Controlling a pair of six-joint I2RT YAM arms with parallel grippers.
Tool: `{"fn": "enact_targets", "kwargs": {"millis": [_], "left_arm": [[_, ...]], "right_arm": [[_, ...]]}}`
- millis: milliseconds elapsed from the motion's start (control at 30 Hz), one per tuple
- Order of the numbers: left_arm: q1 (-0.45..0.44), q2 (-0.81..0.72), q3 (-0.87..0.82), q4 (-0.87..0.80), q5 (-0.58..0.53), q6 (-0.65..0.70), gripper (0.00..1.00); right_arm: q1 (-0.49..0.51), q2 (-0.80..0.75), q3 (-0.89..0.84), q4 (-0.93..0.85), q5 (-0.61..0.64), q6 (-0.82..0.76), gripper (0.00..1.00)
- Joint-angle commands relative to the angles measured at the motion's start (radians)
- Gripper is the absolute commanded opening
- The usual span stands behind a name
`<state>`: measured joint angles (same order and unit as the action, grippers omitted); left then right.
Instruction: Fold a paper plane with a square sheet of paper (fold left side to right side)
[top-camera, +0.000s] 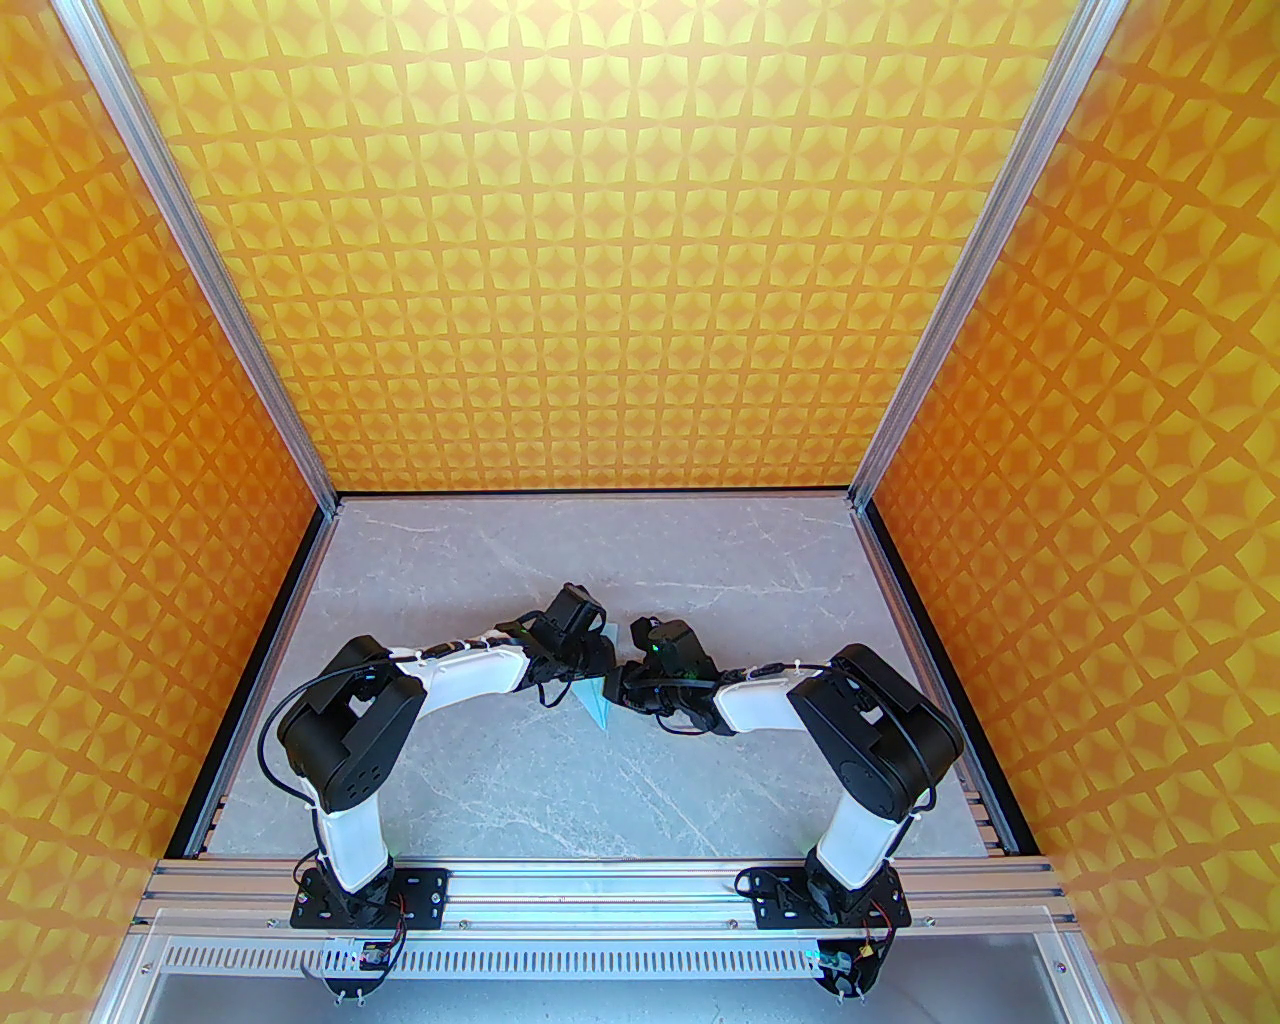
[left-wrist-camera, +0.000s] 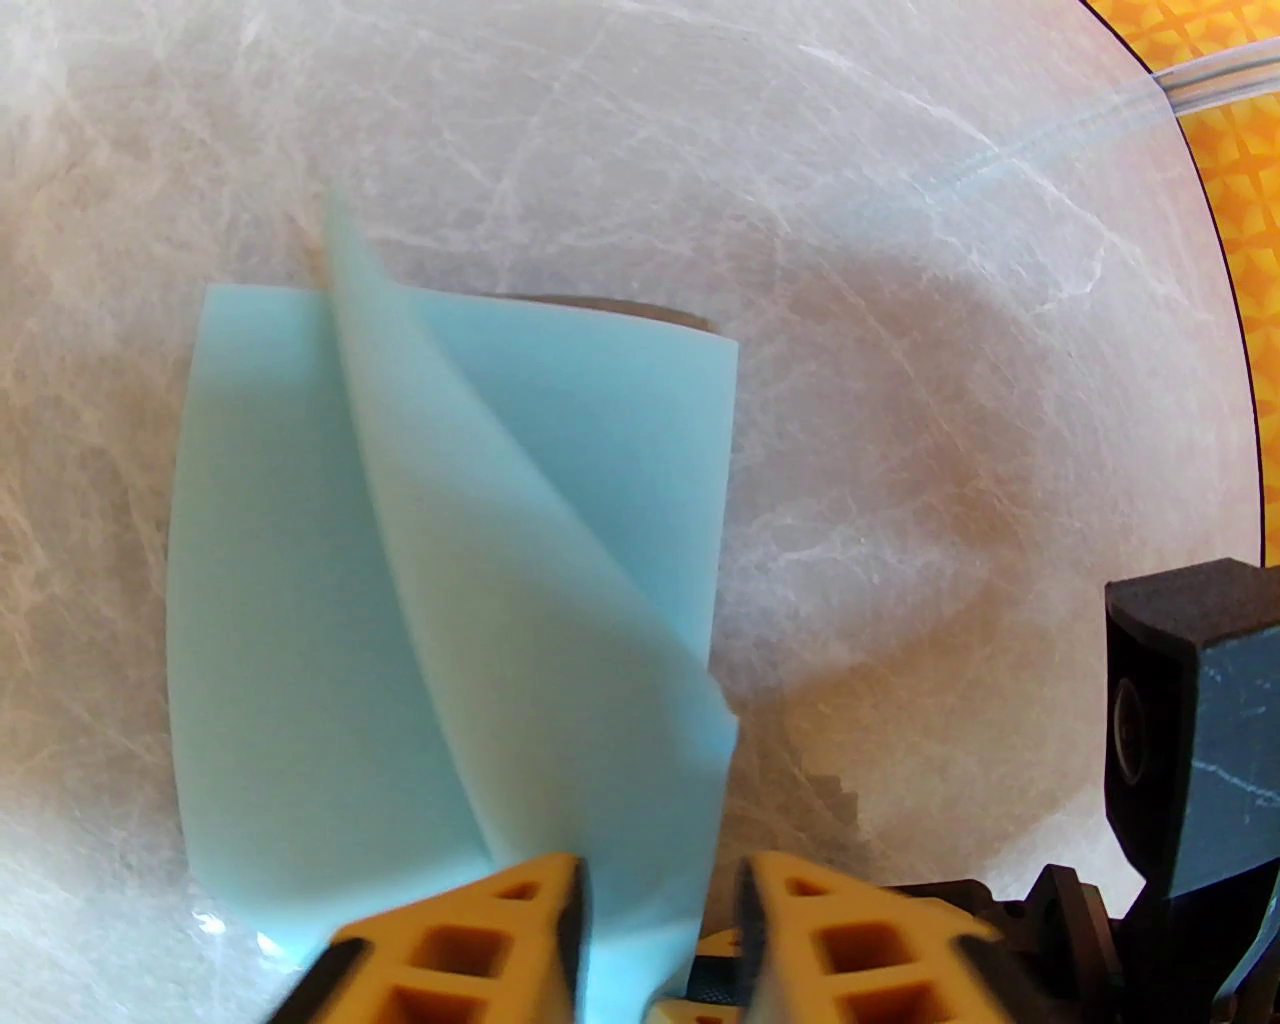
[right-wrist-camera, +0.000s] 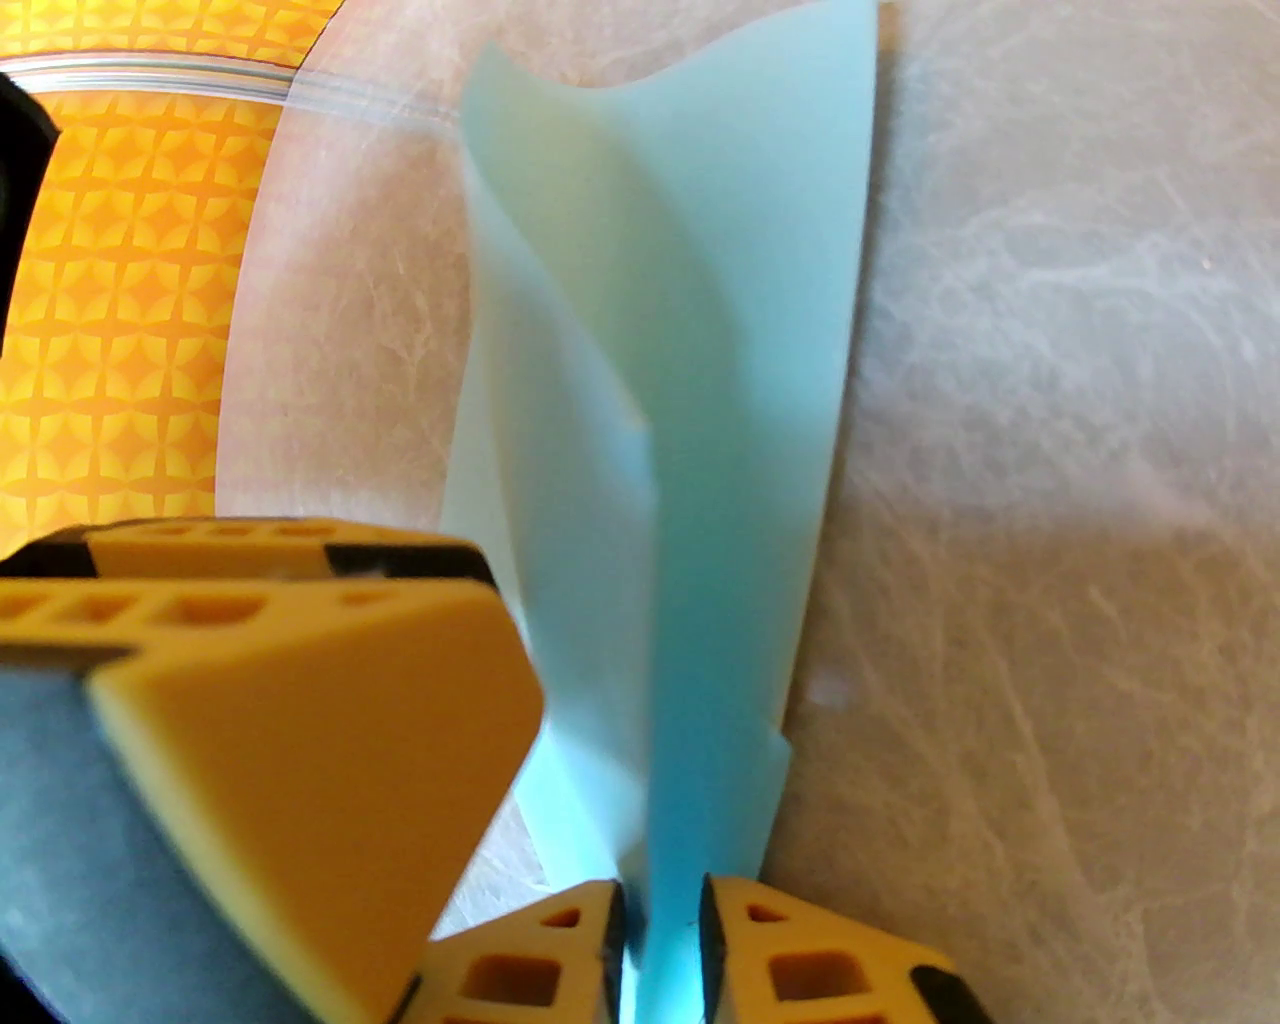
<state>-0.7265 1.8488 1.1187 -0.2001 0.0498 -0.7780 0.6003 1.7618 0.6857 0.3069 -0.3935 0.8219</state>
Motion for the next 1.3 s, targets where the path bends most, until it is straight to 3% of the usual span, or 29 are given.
{"fn": "enact_targets", "kwargs": {"millis": [0,233,300,367,700,800,1267], "left_arm": [[-0.008,-0.082,-0.002,-0.068,-0.020,0.040,0.38],[0.003,-0.169,-0.077,-0.076,-0.038,0.073,0.39],[0.010,-0.160,-0.083,-0.078,-0.039,0.080,0.39],[0.013,-0.142,-0.088,-0.066,-0.037,0.093,0.32],[0.031,-0.071,-0.075,-0.012,-0.016,0.138,0.30],[0.041,-0.071,-0.059,-0.012,-0.013,0.145,0.25],[0.061,-0.011,0.036,0.010,0.070,0.171,0.22]], "right_arm": [[0.007,0.038,0.012,-0.065,0.049,-0.021,0.20],[0.006,0.048,0.016,-0.071,0.052,-0.014,0.18],[0.006,0.050,0.018,-0.073,0.053,-0.011,0.18],[0.006,0.050,0.021,-0.082,0.054,-0.012,0.17],[0.006,0.047,0.022,-0.102,0.060,-0.014,0.16],[0.006,0.050,0.023,-0.104,0.059,-0.015,0.11],[0.006,0.062,0.031,-0.115,0.061,-0.021,0.13]]}}
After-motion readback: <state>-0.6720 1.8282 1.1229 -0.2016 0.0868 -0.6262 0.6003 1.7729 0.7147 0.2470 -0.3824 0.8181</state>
